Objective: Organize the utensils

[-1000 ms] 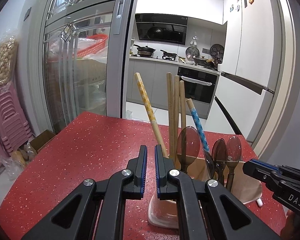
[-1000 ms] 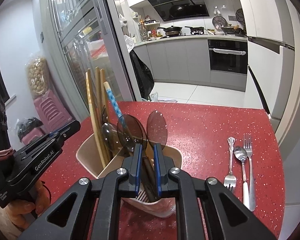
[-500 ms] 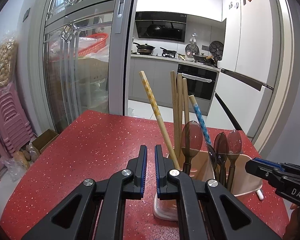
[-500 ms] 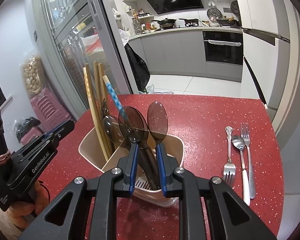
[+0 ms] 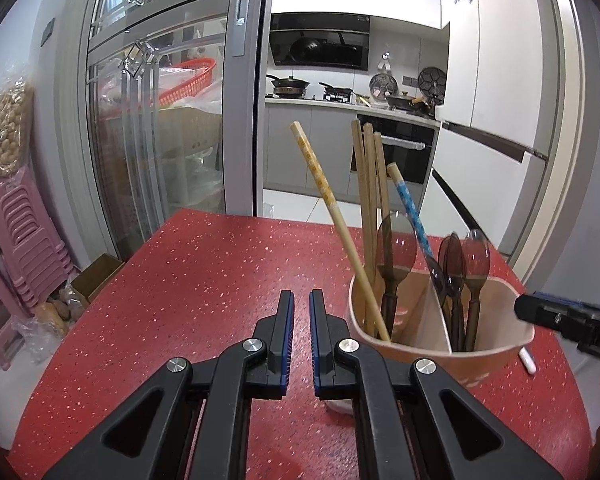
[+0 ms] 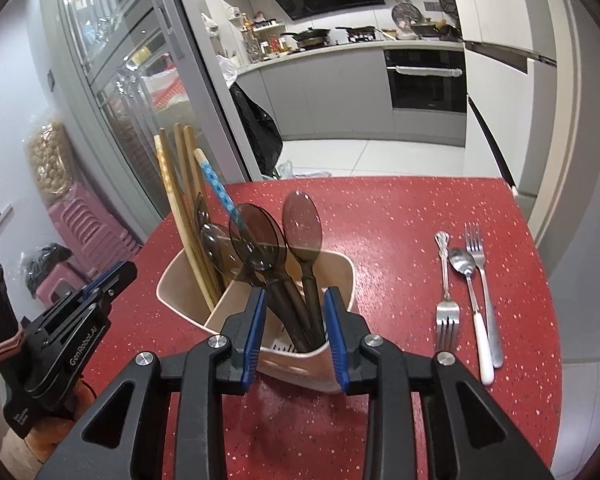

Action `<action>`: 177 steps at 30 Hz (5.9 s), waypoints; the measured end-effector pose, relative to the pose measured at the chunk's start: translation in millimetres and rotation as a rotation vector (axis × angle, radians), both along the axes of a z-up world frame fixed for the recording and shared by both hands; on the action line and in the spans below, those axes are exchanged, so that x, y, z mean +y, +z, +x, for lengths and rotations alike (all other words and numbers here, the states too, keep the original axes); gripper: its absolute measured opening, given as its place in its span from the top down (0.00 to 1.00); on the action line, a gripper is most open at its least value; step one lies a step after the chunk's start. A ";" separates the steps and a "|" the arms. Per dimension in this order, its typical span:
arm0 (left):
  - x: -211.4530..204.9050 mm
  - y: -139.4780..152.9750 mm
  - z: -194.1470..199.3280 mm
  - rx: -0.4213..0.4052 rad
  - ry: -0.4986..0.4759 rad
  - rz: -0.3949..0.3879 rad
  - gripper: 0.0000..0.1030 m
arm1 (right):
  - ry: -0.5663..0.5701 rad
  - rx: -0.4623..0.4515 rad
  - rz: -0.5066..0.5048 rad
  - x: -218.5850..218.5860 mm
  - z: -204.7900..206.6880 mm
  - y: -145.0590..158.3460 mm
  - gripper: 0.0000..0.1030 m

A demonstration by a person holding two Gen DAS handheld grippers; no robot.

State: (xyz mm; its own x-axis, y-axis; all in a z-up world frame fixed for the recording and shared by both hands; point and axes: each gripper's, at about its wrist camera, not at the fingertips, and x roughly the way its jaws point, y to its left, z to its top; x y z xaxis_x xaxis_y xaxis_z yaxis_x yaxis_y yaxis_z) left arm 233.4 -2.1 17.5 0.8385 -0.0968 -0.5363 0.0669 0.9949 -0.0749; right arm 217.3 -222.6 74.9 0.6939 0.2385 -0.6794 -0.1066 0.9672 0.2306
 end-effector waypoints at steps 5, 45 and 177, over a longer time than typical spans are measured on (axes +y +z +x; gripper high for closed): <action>3.7 -7.4 -11.5 0.041 0.003 0.015 0.70 | -0.006 0.023 0.009 -1.1 -10.5 0.3 0.59; 21.6 -40.4 -75.9 0.190 0.004 0.033 0.00 | -0.074 0.213 -0.054 3.9 -74.9 -46.7 0.17; -24.1 65.3 -100.1 -0.116 -0.047 0.025 0.00 | -0.344 -0.269 -0.247 2.3 -131.3 64.8 0.15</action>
State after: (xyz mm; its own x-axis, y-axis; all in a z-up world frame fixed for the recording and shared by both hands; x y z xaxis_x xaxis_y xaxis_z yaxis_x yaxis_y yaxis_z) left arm 133.4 -26.2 82.8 0.8899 -0.1256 -0.4386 0.1206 0.9919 -0.0395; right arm 85.9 -220.3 139.8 0.8623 -0.1804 -0.4732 0.2036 0.9790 -0.0021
